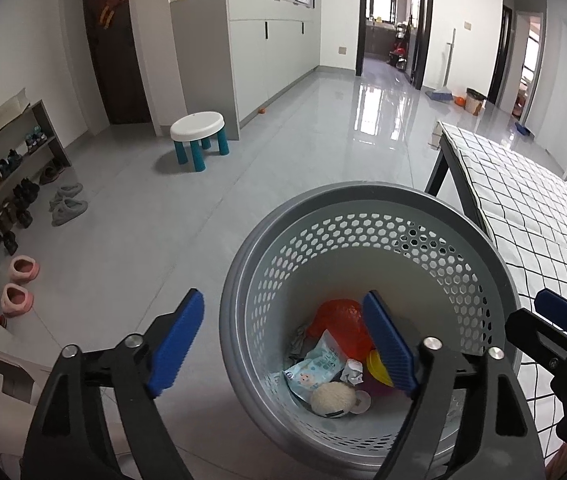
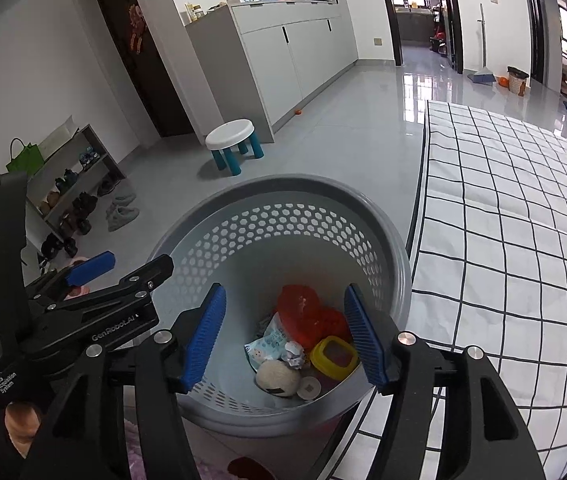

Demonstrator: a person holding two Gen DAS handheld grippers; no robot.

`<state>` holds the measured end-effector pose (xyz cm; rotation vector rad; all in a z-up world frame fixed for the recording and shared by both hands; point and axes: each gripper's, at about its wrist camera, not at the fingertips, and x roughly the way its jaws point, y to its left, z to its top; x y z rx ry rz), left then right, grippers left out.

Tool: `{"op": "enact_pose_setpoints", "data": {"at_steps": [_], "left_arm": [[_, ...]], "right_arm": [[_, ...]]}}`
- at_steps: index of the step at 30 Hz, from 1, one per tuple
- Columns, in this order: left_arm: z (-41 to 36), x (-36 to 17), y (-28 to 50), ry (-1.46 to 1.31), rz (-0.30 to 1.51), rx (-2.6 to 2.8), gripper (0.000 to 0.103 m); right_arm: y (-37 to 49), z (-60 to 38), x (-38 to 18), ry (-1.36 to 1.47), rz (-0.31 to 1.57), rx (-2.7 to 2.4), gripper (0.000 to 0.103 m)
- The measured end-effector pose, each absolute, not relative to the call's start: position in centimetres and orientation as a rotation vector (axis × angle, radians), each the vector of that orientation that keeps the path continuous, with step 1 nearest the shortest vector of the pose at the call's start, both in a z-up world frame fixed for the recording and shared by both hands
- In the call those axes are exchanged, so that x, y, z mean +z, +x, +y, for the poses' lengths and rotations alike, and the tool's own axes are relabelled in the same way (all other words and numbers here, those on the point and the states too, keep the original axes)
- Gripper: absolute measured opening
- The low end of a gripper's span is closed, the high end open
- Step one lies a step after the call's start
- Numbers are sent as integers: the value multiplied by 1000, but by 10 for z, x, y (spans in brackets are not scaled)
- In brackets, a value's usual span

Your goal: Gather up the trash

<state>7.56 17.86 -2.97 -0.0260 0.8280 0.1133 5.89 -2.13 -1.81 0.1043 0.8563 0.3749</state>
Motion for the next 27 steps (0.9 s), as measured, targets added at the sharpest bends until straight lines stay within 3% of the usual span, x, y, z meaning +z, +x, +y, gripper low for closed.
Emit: {"op": "enact_pose_setpoints", "data": {"at_steps": [6, 27], "left_arm": [[183, -25, 72, -33, 809, 133, 93], [191, -19, 64, -41, 795, 158, 97]], "right_arm": [[56, -19, -17, 89, 854, 354, 61], [53, -16, -16, 67, 866, 292, 69]]}}
